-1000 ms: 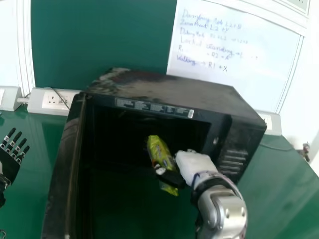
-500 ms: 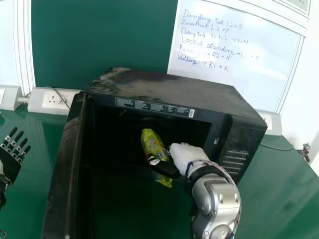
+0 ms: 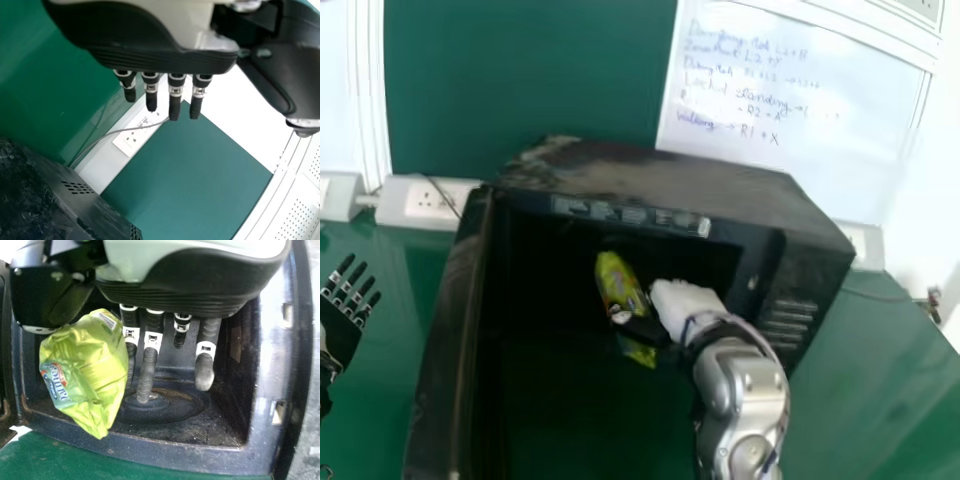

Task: Put biscuit inside oven

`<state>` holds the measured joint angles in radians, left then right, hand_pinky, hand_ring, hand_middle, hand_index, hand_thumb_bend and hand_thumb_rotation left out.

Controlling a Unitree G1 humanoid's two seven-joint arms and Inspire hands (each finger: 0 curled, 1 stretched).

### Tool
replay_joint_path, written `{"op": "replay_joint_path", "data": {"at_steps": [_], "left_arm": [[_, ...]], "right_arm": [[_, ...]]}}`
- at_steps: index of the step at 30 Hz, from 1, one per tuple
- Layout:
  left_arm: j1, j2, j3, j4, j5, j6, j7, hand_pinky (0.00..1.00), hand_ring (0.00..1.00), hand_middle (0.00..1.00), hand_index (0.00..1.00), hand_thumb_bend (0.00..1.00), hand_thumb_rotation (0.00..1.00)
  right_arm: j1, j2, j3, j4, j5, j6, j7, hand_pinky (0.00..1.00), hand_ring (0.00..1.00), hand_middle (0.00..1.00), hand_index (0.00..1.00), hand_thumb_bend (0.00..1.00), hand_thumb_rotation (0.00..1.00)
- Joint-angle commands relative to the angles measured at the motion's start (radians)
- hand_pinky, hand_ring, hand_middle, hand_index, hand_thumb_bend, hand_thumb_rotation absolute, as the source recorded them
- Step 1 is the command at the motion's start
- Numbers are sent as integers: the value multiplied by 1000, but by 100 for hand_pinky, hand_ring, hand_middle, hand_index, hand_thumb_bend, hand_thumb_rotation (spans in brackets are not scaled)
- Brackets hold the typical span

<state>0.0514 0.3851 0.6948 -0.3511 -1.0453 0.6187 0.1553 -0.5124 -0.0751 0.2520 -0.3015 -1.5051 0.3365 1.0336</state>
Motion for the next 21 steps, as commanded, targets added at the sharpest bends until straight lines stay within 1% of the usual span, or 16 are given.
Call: {"op": "replay_joint_path", "data": {"at_steps": [1, 5, 7, 10, 13, 15, 19, 21], "left_arm": [[-2, -4, -6, -8, -10, 0, -6, 100, 100, 96, 94, 38, 29], [1, -2, -6, -8, -7, 2, -7, 100, 100, 97, 95, 38, 29], [3, 0, -5, -4, -8, 1, -15, 100, 100, 97, 96, 39, 29], [2, -2, -6, -5, -9, 1, -14, 100, 100, 98, 96, 41, 28], [0, -5, -7, -7, -6, 0, -8, 100, 100, 98, 96, 40, 27], [-1, -5, -9, -7, -3, -1, -8, 100, 100, 98, 97, 39, 28], [-1, -5, -7, -7, -10, 2, -8, 100, 100, 99, 98, 38, 29], [-1, -6, -7, -6, -9, 0, -9, 100, 100, 99, 98, 39, 28]], "right_arm": [[-39, -4, 8, 22, -3, 16, -23, 18, 25, 47, 49, 53, 0], [-55, -12, 16, 60, 19, 25, -55, 19, 25, 47, 49, 53, 0], [-58, -16, 18, 75, 32, 27, -81, 21, 26, 47, 49, 53, 0], [-66, -21, 25, 103, 47, 36, -117, 21, 25, 47, 49, 53, 0], [-77, -22, 32, 126, 55, 50, -135, 17, 23, 47, 49, 53, 0], [-84, -23, 37, 138, 61, 58, -146, 18, 23, 47, 49, 53, 0], [-96, -30, 39, 161, 98, 66, -174, 21, 25, 47, 49, 53, 0], [-101, -35, 41, 176, 113, 70, -194, 27, 30, 47, 49, 53, 0]]}}
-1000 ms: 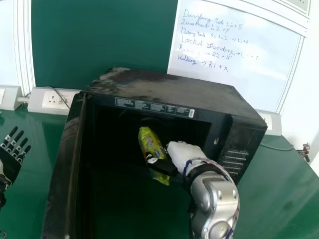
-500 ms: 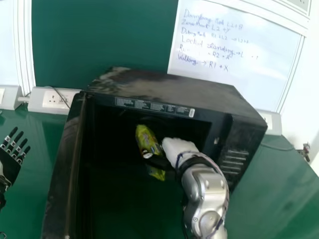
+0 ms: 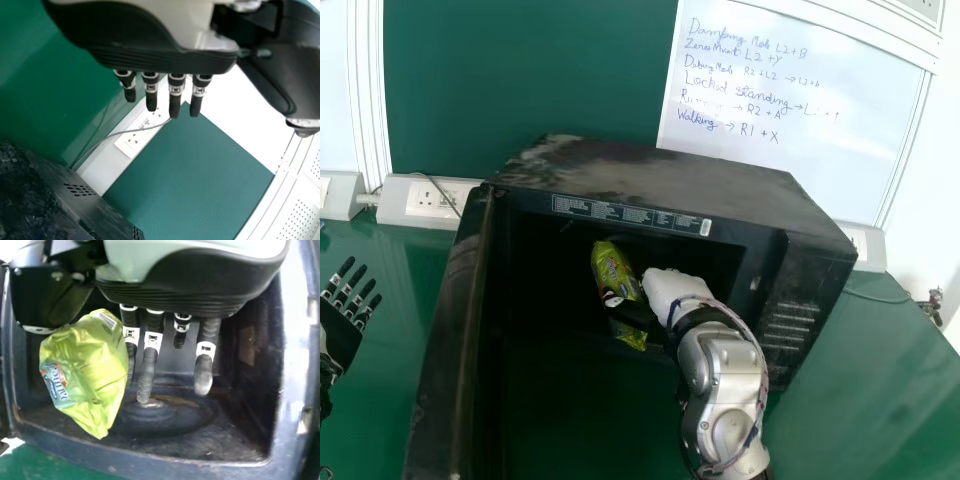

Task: Put biscuit inside oven

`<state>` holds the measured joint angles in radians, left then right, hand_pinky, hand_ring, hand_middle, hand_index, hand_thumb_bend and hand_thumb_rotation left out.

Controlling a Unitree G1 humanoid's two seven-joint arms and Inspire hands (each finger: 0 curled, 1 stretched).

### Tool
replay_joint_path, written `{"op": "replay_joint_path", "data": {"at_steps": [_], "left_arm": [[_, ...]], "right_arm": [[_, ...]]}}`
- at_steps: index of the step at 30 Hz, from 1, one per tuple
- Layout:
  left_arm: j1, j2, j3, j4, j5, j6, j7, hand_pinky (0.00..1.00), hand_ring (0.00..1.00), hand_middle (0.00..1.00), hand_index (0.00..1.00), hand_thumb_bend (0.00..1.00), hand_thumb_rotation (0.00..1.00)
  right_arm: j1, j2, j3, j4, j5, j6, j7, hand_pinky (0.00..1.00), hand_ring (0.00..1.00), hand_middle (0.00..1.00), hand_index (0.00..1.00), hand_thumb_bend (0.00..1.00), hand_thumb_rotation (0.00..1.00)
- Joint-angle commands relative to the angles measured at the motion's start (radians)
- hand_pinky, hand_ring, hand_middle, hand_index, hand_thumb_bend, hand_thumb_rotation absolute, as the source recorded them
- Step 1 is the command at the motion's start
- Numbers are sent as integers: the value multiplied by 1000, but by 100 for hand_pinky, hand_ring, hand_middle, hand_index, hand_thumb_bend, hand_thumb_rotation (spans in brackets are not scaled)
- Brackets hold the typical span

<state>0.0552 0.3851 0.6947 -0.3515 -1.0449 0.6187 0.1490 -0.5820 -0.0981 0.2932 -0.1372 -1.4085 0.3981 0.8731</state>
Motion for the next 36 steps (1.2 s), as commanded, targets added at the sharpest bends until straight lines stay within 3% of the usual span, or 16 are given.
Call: {"op": "replay_joint_path", "data": {"at_steps": [1, 6, 8, 14, 24, 29, 31, 34, 36], "left_arm": [[-4, -7, -8, -7, -8, -1, -2, 100, 100, 99, 98, 39, 28], [-3, -6, -7, -4, -6, -2, -7, 100, 100, 99, 98, 38, 28], [-3, -5, -5, 1, -8, -1, -9, 100, 100, 99, 98, 39, 28], [-6, -7, -5, 3, -8, -2, -3, 100, 100, 99, 98, 40, 26], [3, -10, -9, 0, 1, -11, -20, 100, 100, 99, 98, 39, 27], [4, -10, -9, -1, 3, -12, -21, 100, 100, 99, 98, 40, 28], [3, -12, -8, -6, 0, -11, -15, 100, 100, 99, 98, 39, 28], [2, -13, -8, -5, -1, -14, -21, 100, 100, 99, 97, 38, 29], [0, -14, -6, -1, -6, -13, -23, 100, 100, 99, 97, 38, 29]], "right_arm": [[-37, -14, 3, 23, 20, 10, -43, 29, 32, 47, 49, 53, 0], [-71, -21, 21, 70, 22, 38, -72, 26, 30, 47, 49, 53, 0], [-86, -19, 26, 91, 25, 58, -81, 26, 30, 47, 67, 55, 0], [-138, -15, 39, 167, 62, 90, -134, 22, 27, 47, 78, 56, 0], [-225, -15, 67, 321, 170, 112, -233, 16, 23, 47, 73, 56, 0], [-255, -16, 89, 373, 203, 129, -267, 14, 21, 47, 76, 56, 0], [-265, -16, 95, 391, 218, 136, -282, 14, 21, 47, 76, 56, 0], [-276, -18, 101, 403, 240, 144, -305, 22, 29, 47, 73, 56, 0], [-278, -25, 101, 400, 262, 142, -315, 22, 29, 47, 72, 56, 0]]}}
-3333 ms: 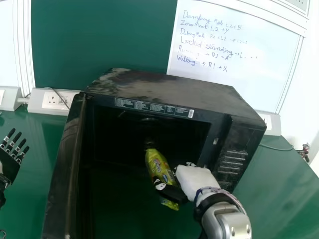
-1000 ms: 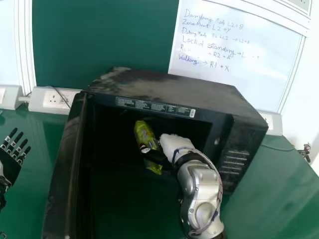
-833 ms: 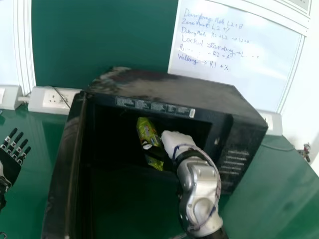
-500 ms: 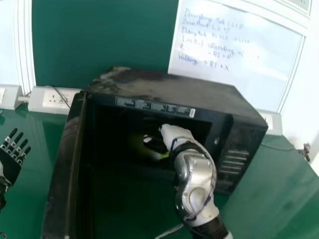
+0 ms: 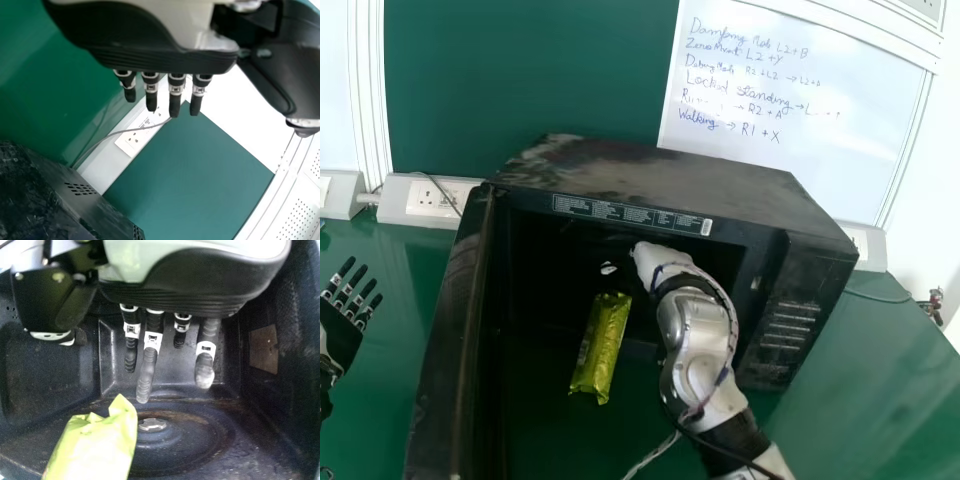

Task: Put biscuit inside oven

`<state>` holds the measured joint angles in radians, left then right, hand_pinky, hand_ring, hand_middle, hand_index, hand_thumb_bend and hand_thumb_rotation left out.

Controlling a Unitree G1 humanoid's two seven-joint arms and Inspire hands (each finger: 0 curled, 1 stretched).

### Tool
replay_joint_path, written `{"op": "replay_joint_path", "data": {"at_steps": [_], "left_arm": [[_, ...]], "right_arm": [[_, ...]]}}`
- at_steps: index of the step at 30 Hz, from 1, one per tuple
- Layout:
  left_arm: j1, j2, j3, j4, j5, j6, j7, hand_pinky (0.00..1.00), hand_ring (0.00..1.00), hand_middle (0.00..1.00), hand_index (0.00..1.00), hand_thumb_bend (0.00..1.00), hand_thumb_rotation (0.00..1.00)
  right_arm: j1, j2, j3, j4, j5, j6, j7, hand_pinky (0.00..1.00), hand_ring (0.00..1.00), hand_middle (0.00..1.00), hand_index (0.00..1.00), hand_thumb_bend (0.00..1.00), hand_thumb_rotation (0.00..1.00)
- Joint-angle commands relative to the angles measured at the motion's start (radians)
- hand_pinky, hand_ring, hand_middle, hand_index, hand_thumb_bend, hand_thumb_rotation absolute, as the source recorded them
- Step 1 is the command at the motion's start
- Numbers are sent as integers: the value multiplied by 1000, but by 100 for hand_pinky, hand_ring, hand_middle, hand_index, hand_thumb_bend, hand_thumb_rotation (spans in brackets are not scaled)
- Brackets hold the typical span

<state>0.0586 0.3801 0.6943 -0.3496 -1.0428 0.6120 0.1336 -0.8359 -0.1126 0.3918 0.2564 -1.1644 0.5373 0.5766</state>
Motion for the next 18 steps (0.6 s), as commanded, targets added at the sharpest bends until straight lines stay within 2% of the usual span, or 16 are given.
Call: {"op": "replay_joint_path", "data": {"at_steps": [1, 4, 10, 14, 15, 17, 18], "left_arm": [[-4, -9, -5, 0, -9, -7, -11, 100, 100, 99, 97, 38, 29], [-5, -7, -4, 5, -9, -5, -9, 100, 100, 98, 97, 39, 28], [-1, -8, -5, 5, -4, -7, -9, 100, 100, 99, 97, 41, 28], [-2, -9, -8, 0, -3, -6, -8, 100, 100, 98, 97, 41, 28], [-4, -10, -9, 0, -3, -6, -7, 100, 100, 98, 97, 40, 28], [-8, -12, -9, 3, -5, -5, 0, 100, 100, 98, 96, 40, 27], [-9, -12, -10, 4, -4, -5, 0, 100, 100, 98, 96, 41, 27]], "right_arm": [[-25, -15, 2, 5, 28, 1, -24, 21, 28, 47, 71, 57, 0], [-27, -27, 9, 7, 48, -3, -45, 16, 23, 47, 71, 57, 0], [-24, -46, 19, 3, 77, -2, -75, 18, 24, 47, 74, 57, 0], [-2, -37, 23, -73, 54, 76, -64, 17, 23, 47, 72, 56, 0], [6, -39, 29, -98, 40, 96, -59, 18, 23, 47, 73, 57, 0], [24, -41, 40, -152, 13, 136, -44, 29, 36, 48, 74, 57, 0], [32, -44, 45, -179, 2, 153, -32, 31, 37, 48, 75, 57, 0]]}}
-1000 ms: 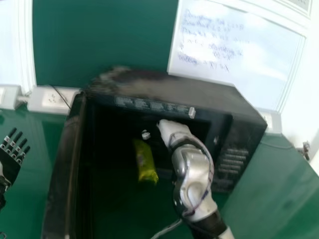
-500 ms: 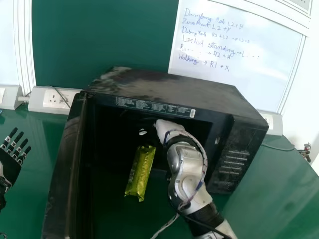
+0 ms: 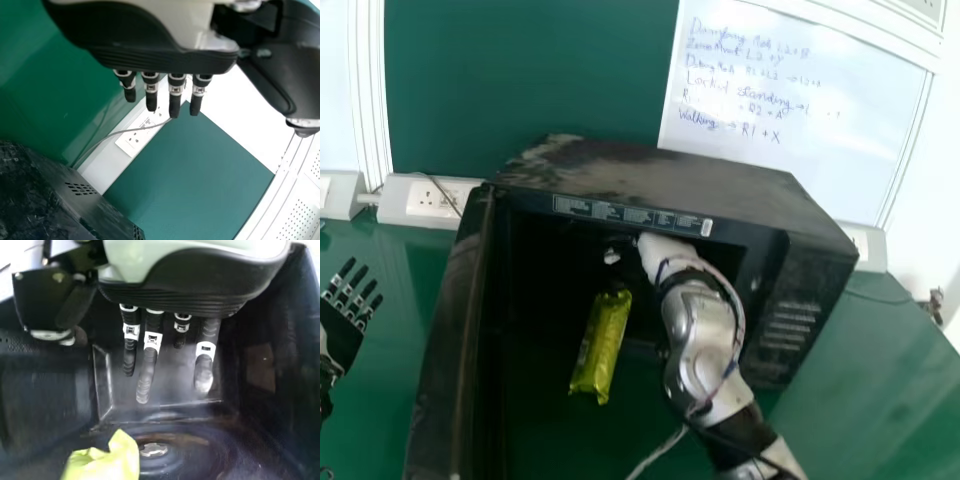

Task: Put biscuit inside oven

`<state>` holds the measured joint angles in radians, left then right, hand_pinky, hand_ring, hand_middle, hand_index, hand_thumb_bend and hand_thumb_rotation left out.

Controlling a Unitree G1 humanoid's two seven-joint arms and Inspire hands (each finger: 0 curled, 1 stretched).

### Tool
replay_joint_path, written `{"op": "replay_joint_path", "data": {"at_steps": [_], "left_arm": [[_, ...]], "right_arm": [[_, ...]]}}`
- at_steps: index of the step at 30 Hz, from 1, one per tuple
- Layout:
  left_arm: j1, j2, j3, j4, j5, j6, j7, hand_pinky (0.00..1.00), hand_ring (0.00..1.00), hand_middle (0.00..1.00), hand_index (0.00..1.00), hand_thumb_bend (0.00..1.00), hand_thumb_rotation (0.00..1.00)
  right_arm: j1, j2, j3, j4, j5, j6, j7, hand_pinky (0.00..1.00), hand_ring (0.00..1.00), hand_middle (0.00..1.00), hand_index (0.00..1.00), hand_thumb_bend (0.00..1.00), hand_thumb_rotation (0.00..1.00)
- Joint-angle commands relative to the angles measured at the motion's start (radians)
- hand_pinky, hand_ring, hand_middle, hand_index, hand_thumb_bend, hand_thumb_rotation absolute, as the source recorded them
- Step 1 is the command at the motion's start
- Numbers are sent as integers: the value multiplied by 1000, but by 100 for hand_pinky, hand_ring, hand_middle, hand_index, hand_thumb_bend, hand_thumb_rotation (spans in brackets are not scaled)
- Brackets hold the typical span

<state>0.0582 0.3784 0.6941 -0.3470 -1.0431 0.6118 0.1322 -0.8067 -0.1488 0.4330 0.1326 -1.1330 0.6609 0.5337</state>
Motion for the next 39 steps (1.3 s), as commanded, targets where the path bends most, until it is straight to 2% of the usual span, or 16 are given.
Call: {"op": "replay_joint_path", "data": {"at_steps": [1, 4, 9, 13, 15, 19, 20, 21, 23, 25, 31, 33, 36, 38, 39], "left_arm": [[-10, -10, -10, 5, -2, -5, -1, 100, 100, 98, 96, 41, 27], [-12, -9, -13, 8, 3, -7, -3, 100, 100, 98, 96, 43, 27], [-12, -8, -14, 15, 5, -12, -16, 100, 100, 99, 98, 43, 27], [-12, -7, -13, 15, 5, -10, -16, 100, 100, 99, 98, 44, 27], [-11, -6, -12, 14, 3, -10, -18, 100, 100, 100, 98, 43, 27], [-11, -5, -13, 15, 9, -13, -20, 100, 100, 100, 99, 42, 27], [-11, -5, -13, 14, 9, -11, -15, 100, 100, 99, 98, 42, 27], [-11, -4, -12, 15, 8, -10, -14, 100, 100, 99, 98, 43, 27], [-11, -5, -10, 16, 2, -6, -11, 100, 100, 99, 98, 44, 27], [-11, -5, -10, 12, 2, -5, -5, 100, 100, 100, 99, 43, 27], [-11, -7, -11, 16, 5, -11, -13, 100, 100, 100, 98, 43, 26], [-11, -9, -11, 18, 5, -15, -18, 100, 100, 100, 98, 43, 26], [-10, -7, -14, 20, 13, -19, -25, 100, 100, 100, 98, 44, 25], [-11, -4, -15, 24, 14, -17, -24, 100, 100, 100, 98, 44, 26], [-12, -4, -14, 25, 13, -16, -23, 100, 100, 100, 98, 44, 26]], "right_arm": [[11, -11, 8, -81, -40, 44, 27, 31, 37, 48, 75, 57, 0], [37, -20, 19, -159, -83, 84, 74, 24, 29, 47, 78, 56, 0], [80, -32, 36, -281, -178, 119, 187, 22, 27, 47, 82, 56, 0], [112, -16, 32, -359, -246, 134, 296, 30, 35, 48, 79, 56, 0], [131, -3, 34, -381, -283, 126, 322, 36, 40, 48, 78, 56, 0], [171, 28, 31, -418, -317, 114, 351, 40, 44, 48, 77, 56, 0], [182, 37, 28, -426, -324, 110, 356, 42, 46, 50, 76, 65, 14], [193, 44, 27, -433, -333, 106, 362, 47, 51, 54, 76, 70, 24], [216, 60, 32, -441, -355, 95, 370, 54, 56, 59, 76, 72, 29], [239, 74, 39, -449, -369, 83, 375, 40, 45, 52, 77, 72, 31], [291, 111, 42, -460, -423, 29, 414, 31, 38, 49, 75, 74, 33], [307, 123, 41, -477, -440, 9, 427, 38, 45, 53, 72, 74, 34], [333, 144, 44, -509, -470, -19, 450, 42, 48, 54, 72, 74, 35], [351, 160, 48, -533, -490, -38, 465, 42, 48, 54, 72, 74, 34], [361, 169, 49, -546, -500, -48, 474, 38, 44, 51, 73, 74, 33]]}}
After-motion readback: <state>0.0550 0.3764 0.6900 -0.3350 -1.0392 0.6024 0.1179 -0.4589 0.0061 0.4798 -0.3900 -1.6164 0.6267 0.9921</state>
